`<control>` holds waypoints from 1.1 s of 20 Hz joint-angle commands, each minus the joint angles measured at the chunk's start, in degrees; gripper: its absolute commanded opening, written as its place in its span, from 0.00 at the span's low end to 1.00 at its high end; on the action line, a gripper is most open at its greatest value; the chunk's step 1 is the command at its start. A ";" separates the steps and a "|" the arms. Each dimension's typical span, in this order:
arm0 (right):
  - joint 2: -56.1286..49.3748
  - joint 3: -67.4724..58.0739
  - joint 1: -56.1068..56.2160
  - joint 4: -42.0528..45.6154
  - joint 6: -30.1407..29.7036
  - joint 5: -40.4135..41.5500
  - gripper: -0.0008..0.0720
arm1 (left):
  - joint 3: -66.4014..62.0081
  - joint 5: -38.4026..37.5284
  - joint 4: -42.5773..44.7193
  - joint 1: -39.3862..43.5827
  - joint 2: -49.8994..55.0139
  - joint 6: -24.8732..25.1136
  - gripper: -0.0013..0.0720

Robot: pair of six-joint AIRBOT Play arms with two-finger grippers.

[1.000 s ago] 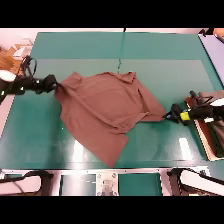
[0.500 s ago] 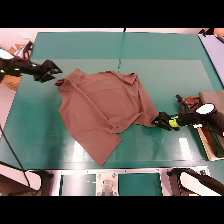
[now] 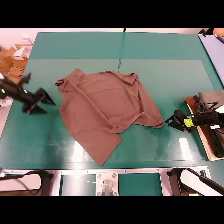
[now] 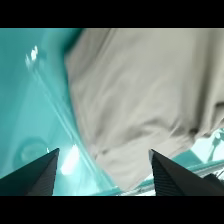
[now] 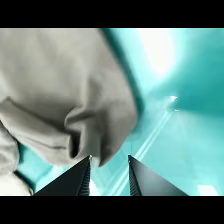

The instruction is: Fold the shirts.

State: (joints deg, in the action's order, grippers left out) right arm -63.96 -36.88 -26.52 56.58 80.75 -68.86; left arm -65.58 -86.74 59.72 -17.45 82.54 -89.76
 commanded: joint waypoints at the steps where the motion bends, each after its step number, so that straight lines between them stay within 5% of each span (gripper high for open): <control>1: 0.04 -0.09 -2.21 -0.17 0.31 1.79 0.39 | 19.85 10.54 -1.62 2.64 -8.26 -0.17 0.88; 5: 0.04 -0.09 -2.21 -0.17 0.28 3.08 0.39 | 35.36 28.72 -16.31 10.49 -9.11 6.10 0.88; 8: 0.04 -0.09 -2.21 -0.17 0.28 3.06 0.39 | 39.43 35.47 -22.93 15.54 -9.07 8.85 0.85; 9: 0.04 -0.09 -2.21 -0.20 0.26 3.08 0.39 | 39.45 36.20 -22.95 16.50 -9.07 9.14 0.64; 11: 0.04 -0.09 -2.21 -0.17 0.26 3.02 0.39 | 38.51 35.67 -23.15 16.35 -9.09 12.52 0.05; 18: 0.07 -0.13 -3.13 0.90 0.33 0.35 0.39 | 25.33 16.04 -5.29 1.18 -9.57 13.18 0.05; 22: 0.07 -0.13 -3.39 1.14 2.14 -3.69 0.39 | 23.93 13.64 -2.12 -3.26 -9.55 16.57 0.05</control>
State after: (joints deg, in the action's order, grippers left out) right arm -63.94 -36.97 -29.69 57.45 81.84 -69.36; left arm -39.90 -68.53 54.04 -17.45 73.03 -75.88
